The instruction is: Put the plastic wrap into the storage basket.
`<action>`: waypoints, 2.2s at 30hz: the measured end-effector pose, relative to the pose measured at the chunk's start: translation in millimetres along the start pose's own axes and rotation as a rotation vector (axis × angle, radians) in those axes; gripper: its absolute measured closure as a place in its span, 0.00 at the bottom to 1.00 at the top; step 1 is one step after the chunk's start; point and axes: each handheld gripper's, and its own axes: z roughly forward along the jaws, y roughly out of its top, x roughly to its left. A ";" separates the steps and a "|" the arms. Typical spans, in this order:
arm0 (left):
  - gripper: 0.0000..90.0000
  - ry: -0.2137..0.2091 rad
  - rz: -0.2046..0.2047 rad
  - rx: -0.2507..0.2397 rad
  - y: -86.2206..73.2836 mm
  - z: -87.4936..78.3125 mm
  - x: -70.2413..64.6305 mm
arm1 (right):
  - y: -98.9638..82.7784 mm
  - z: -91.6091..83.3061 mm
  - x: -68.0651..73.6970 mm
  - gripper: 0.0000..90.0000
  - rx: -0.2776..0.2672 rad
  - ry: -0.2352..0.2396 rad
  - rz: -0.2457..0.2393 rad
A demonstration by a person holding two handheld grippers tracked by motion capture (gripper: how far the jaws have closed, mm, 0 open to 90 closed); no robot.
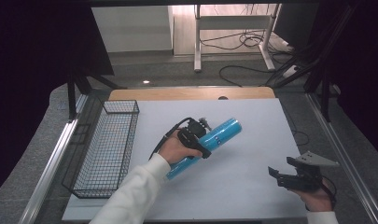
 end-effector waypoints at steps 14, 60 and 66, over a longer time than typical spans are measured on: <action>0.35 0.045 -0.078 -0.076 -26.2 -35.6 22.8 | -0.6 1.6 1.3 0.18 0.012 0.002 -0.009; 0.35 0.188 -0.329 -0.139 -114.3 -120.4 94.2 | 0.9 10.0 9.0 0.18 0.038 -0.001 -0.045; 0.35 0.207 -0.359 -0.121 -123.6 -127.2 104.5 | 0.8 10.0 9.3 0.18 0.038 0.001 -0.050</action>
